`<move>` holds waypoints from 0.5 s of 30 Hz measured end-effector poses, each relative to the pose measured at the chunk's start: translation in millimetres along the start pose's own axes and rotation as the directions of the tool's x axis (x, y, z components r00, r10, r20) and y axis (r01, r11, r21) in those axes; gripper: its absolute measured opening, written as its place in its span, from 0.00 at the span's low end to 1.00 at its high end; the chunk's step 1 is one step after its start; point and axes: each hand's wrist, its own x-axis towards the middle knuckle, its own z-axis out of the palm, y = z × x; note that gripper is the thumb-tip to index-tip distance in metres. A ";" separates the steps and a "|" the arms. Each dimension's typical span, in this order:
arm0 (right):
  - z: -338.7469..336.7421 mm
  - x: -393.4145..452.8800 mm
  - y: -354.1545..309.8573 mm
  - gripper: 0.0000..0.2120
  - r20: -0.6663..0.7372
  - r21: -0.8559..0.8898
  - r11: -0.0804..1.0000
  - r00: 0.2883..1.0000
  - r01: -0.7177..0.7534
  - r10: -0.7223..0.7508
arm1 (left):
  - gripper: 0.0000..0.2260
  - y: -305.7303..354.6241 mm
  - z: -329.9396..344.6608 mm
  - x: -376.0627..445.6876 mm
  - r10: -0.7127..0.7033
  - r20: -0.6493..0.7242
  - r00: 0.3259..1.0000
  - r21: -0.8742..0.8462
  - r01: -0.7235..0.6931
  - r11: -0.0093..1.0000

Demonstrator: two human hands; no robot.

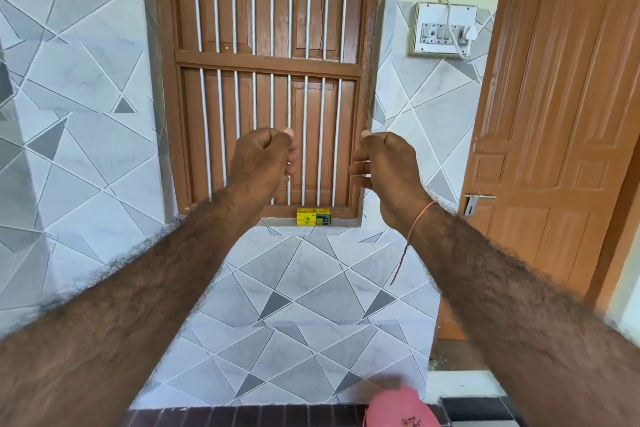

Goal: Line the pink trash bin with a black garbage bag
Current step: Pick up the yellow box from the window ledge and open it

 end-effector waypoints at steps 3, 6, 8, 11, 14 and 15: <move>0.4 28.6 35.1 0.09 0.007 -0.004 1.000 1.000 -0.018 0.018 | 0.12 -35.6 9.3 23.3 -0.023 -0.013 1.000 0.069 0.024 0.997; -2.9 68.8 79.1 0.08 0.009 0.025 0.997 0.997 -0.074 0.073 | 0.13 -79.1 24.5 55.0 -0.063 -0.008 0.998 0.090 0.064 0.994; -4.4 101.5 109.9 0.10 0.011 0.027 0.989 0.989 -0.148 0.148 | 0.12 -108.2 37.6 79.4 -0.103 -0.016 0.995 0.093 0.104 0.990; -2.9 149.3 157.5 0.08 0.032 0.073 0.954 0.957 -0.291 0.290 | 0.13 -149.4 57.5 114.6 -0.152 -0.038 0.988 0.079 0.155 0.985; -4.6 198.0 205.6 0.07 0.035 0.075 0.917 0.920 -0.391 0.390 | 0.12 -196.7 82.7 147.7 -0.215 -0.062 0.975 0.061 0.219 0.974; -5.4 211.5 219.5 0.07 0.033 0.077 0.909 0.912 -0.411 0.409 | 0.12 -212.4 89.7 157.4 -0.239 -0.057 0.969 0.056 0.242 0.969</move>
